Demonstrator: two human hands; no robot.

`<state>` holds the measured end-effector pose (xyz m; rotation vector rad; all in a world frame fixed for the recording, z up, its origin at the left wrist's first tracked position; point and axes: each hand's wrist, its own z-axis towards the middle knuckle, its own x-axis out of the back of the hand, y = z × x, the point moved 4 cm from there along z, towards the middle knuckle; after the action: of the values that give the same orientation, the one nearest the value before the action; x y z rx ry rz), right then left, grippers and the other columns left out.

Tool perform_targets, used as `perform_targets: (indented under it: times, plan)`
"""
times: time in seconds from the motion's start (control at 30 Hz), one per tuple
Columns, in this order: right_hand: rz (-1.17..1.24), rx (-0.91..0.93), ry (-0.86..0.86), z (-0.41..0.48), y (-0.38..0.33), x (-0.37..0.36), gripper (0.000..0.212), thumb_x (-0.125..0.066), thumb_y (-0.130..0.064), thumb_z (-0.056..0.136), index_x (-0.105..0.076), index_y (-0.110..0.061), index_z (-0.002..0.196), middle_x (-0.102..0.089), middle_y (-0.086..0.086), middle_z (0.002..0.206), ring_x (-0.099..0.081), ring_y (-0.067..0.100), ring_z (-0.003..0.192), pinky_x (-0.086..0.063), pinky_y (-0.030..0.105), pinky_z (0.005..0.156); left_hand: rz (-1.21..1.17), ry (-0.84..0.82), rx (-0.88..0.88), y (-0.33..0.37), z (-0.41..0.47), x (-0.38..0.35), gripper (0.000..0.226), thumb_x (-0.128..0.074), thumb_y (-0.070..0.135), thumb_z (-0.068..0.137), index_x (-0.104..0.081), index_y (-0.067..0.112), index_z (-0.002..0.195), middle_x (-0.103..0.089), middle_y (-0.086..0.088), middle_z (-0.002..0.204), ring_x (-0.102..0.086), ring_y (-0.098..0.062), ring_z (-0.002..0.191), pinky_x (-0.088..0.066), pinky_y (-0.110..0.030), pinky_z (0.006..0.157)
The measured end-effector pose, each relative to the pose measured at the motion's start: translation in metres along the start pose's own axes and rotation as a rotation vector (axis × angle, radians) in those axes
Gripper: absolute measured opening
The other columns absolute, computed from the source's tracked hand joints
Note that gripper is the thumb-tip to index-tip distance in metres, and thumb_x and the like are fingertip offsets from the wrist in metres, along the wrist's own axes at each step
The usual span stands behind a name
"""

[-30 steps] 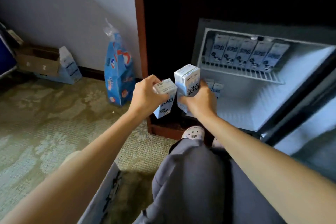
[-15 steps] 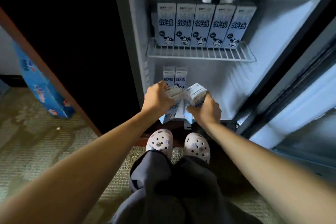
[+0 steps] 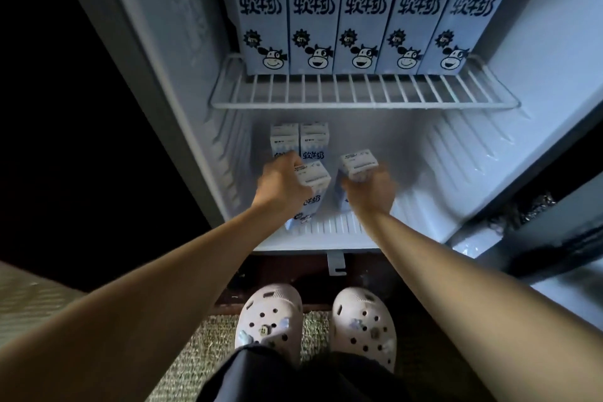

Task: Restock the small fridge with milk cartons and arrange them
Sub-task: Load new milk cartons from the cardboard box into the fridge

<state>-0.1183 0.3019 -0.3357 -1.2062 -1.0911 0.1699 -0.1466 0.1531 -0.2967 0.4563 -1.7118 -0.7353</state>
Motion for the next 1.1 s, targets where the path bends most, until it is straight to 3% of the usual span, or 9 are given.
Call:
perform_targets:
  times: [0.13, 0.27, 0.4, 0.5, 0.67, 0.77, 0.9, 1.0, 1.1]
  plan:
    - [0.126, -0.026, 0.017, 0.013, 0.018, -0.022, 0.046, -0.071, -0.027, 0.079, -0.051, -0.003, 0.113, -0.064, 0.005, 0.1, -0.062, 0.02, 0.088, -0.041, 0.018, 0.058, 0.0, -0.024, -0.032, -0.004, 0.012, 0.0, 0.025, -0.064, -0.001, 0.079, -0.048, 0.013, 0.092, -0.062, -0.013, 0.111, -0.059, -0.023, 0.094, -0.048, -0.022, 0.06]
    - [0.121, -0.046, -0.03, 0.015, 0.036, -0.035, 0.046, -0.072, -0.019, 0.076, -0.049, -0.006, 0.114, -0.066, 0.008, 0.101, -0.067, 0.026, 0.084, -0.055, 0.03, 0.066, -0.011, -0.006, -0.044, -0.007, 0.021, 0.002, 0.027, -0.064, -0.002, 0.08, -0.047, 0.014, 0.093, -0.061, -0.012, 0.117, -0.051, -0.014, 0.089, -0.04, -0.009, 0.05]
    - [0.13, -0.059, -0.027, 0.028, 0.038, -0.044, 0.042, -0.071, -0.027, 0.077, -0.055, -0.009, 0.111, -0.069, 0.005, 0.095, -0.067, 0.021, 0.08, -0.045, 0.016, 0.052, -0.031, 0.023, -0.041, -0.011, 0.025, -0.001, 0.025, -0.064, 0.0, 0.081, -0.05, 0.012, 0.097, -0.061, -0.01, 0.117, -0.053, -0.015, 0.09, -0.042, -0.009, 0.049]
    - [0.136, -0.063, -0.038, 0.042, 0.034, -0.054, 0.04, -0.073, -0.029, 0.074, -0.059, -0.008, 0.105, -0.071, 0.007, 0.092, -0.067, 0.02, 0.076, -0.039, 0.014, 0.046, -0.041, 0.038, -0.038, -0.013, 0.028, -0.003, 0.026, -0.066, 0.001, 0.08, -0.052, 0.01, 0.1, -0.061, -0.011, 0.118, -0.06, -0.02, 0.101, -0.039, -0.007, 0.046]
    - [0.122, -0.058, -0.056, 0.056, 0.031, -0.064, 0.037, -0.072, -0.019, 0.069, -0.059, -0.009, 0.102, -0.072, 0.011, 0.093, -0.069, 0.025, 0.081, -0.052, 0.02, 0.057, -0.077, 0.064, -0.024, -0.016, 0.034, -0.003, 0.029, -0.068, -0.001, 0.077, -0.048, 0.013, 0.092, -0.062, -0.012, 0.117, -0.057, -0.018, 0.097, -0.053, -0.025, 0.069]
    - [0.116, -0.018, -0.072, 0.061, 0.03, -0.067, 0.035, -0.067, -0.008, 0.072, -0.058, -0.004, 0.105, -0.069, 0.012, 0.097, -0.062, 0.02, 0.078, -0.039, 0.003, 0.041, -0.09, 0.078, -0.025, -0.018, 0.038, -0.002, 0.028, -0.068, -0.002, 0.078, -0.051, 0.012, 0.097, -0.061, -0.012, 0.12, -0.059, -0.02, 0.102, -0.049, -0.01, 0.052]
    - [0.115, 0.016, -0.086, 0.06, 0.023, -0.066, 0.037, -0.059, -0.001, 0.078, -0.053, -0.003, 0.115, -0.063, 0.008, 0.102, -0.053, 0.016, 0.084, -0.041, 0.02, 0.059, -0.073, 0.096, -0.029, -0.021, 0.04, -0.003, 0.031, -0.068, -0.001, 0.078, -0.053, 0.006, 0.105, -0.06, -0.012, 0.123, -0.059, -0.025, 0.112, -0.044, -0.005, 0.041]
    - [0.122, 0.004, -0.109, 0.06, 0.022, -0.067, 0.029, -0.054, 0.002, 0.082, -0.054, 0.0, 0.111, -0.057, 0.003, 0.089, -0.052, 0.016, 0.082, -0.038, 0.009, 0.044, -0.078, 0.119, -0.043, -0.023, 0.043, -0.004, 0.031, -0.069, -0.001, 0.077, -0.054, 0.006, 0.104, -0.06, -0.013, 0.122, -0.06, -0.027, 0.111, -0.041, 0.001, 0.039]
    - [0.097, -0.014, -0.125, 0.057, 0.027, -0.063, 0.015, -0.047, 0.008, 0.083, -0.055, -0.002, 0.091, -0.048, -0.005, 0.067, -0.05, 0.016, 0.072, -0.034, 0.003, 0.035, -0.077, 0.129, -0.068, -0.022, 0.043, -0.004, 0.031, -0.07, 0.0, 0.076, -0.055, 0.006, 0.103, -0.062, -0.012, 0.12, -0.06, -0.025, 0.11, -0.045, -0.005, 0.044]
